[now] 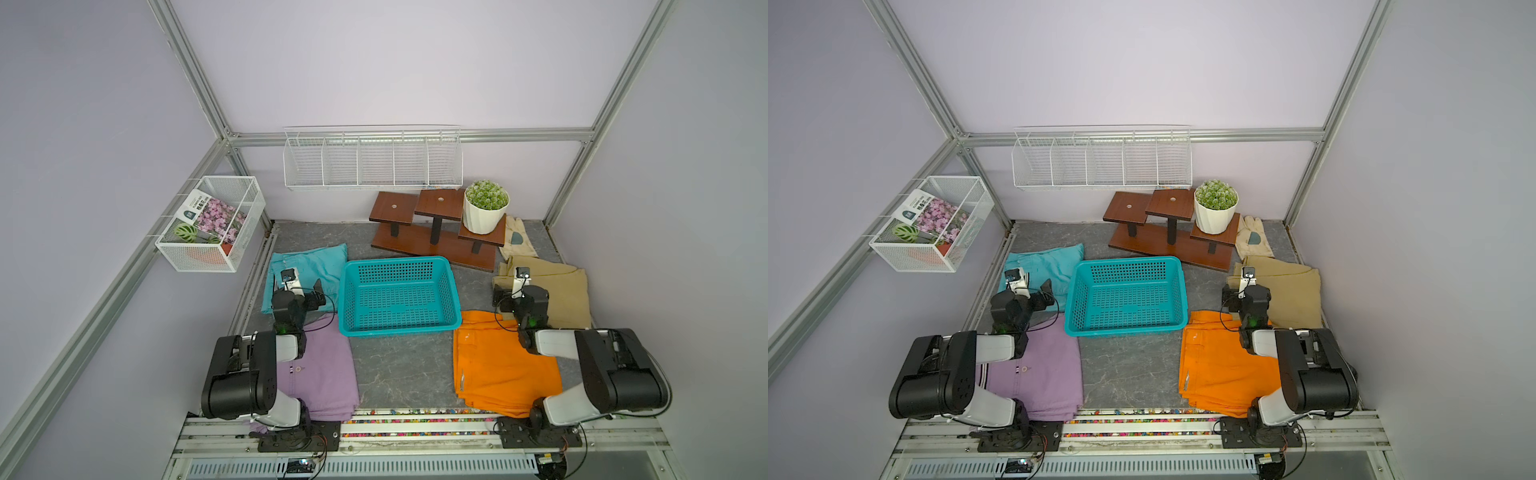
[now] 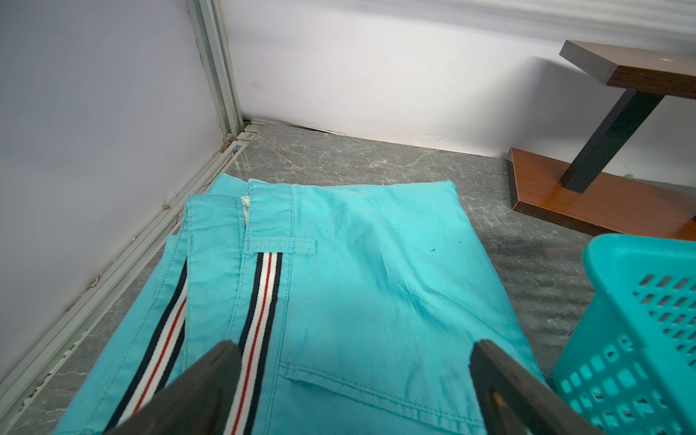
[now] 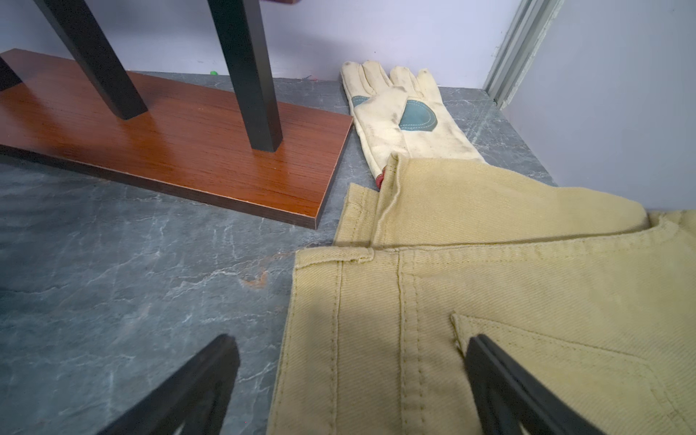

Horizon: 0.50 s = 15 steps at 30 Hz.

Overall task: Put the folded long pants in the basket
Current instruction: Pick up the long pant at the center of the board.

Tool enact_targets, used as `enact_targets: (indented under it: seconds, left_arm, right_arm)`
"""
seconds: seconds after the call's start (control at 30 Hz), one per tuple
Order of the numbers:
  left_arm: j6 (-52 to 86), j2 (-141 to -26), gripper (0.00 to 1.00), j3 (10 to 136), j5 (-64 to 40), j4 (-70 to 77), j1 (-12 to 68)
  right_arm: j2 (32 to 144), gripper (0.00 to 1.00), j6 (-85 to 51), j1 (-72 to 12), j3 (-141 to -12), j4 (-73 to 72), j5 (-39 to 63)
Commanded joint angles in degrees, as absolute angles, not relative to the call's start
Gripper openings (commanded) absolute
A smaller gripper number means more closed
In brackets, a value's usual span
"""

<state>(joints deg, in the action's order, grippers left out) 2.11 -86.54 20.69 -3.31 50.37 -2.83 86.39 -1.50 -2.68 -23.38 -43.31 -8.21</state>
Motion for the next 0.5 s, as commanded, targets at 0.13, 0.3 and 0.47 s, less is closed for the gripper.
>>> enact_targets:
  seconds: [0.13,0.3,0.47]
  left_arm:
    - [2.11,-70.05,1.0,21.83,6.75,38.43,1.25]
    - [11.89,-59.33,1.0,29.55,17.49,16.45,1.32]
    - [23.06,-49.97,1.0,31.49,9.36,10.13,1.32]
  right_arm:
    - [72.95,0.99,-4.34,-7.84,-31.91,-22.0,-19.01]
    - [66.35,0.99,-15.44,-7.54,-36.82,-7.4,-17.79]
    - [62.4,0.98,-22.23,-6.91,-43.95,8.57,-11.51]
